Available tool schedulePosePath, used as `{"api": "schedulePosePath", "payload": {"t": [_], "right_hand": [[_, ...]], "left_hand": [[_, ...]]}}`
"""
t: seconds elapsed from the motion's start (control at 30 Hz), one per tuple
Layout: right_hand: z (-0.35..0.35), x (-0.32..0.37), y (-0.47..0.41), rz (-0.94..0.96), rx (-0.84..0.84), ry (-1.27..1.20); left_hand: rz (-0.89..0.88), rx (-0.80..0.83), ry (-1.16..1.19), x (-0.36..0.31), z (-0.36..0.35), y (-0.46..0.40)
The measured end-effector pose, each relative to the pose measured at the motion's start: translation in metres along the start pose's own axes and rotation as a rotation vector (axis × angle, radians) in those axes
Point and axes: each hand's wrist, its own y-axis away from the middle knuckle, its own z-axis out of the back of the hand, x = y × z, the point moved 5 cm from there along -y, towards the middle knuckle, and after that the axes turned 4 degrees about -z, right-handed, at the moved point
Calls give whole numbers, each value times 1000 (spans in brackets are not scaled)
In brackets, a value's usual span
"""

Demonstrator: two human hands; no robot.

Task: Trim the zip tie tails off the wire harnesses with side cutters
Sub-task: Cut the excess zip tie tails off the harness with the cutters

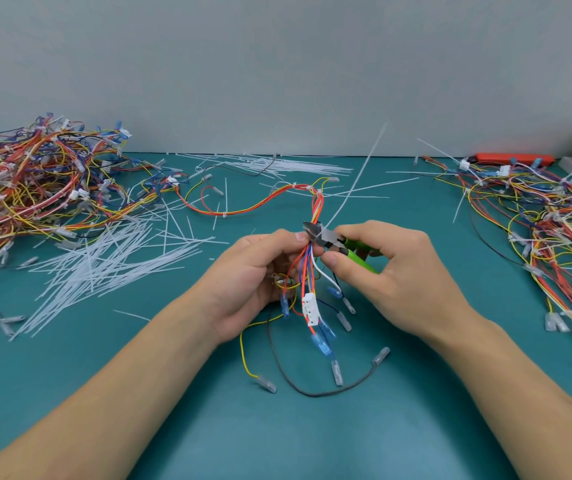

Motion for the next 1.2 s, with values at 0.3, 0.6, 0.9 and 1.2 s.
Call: {"api": "schedulePosePath", "payload": {"t": [0.3,0.6,0.9,1.2], "right_hand": [[1,2,-1,-77,56,-131],[3,2,1,-106,48,-104],[-1,-1,3,-106,41,-59],[-2,0,1,-129,60,-89]], "left_hand": [[5,17,41,-2,-2,2],[11,10,13,1,-1,0],[8,6,13,2,0,-1],[21,6,22,3,1,-2]]}}
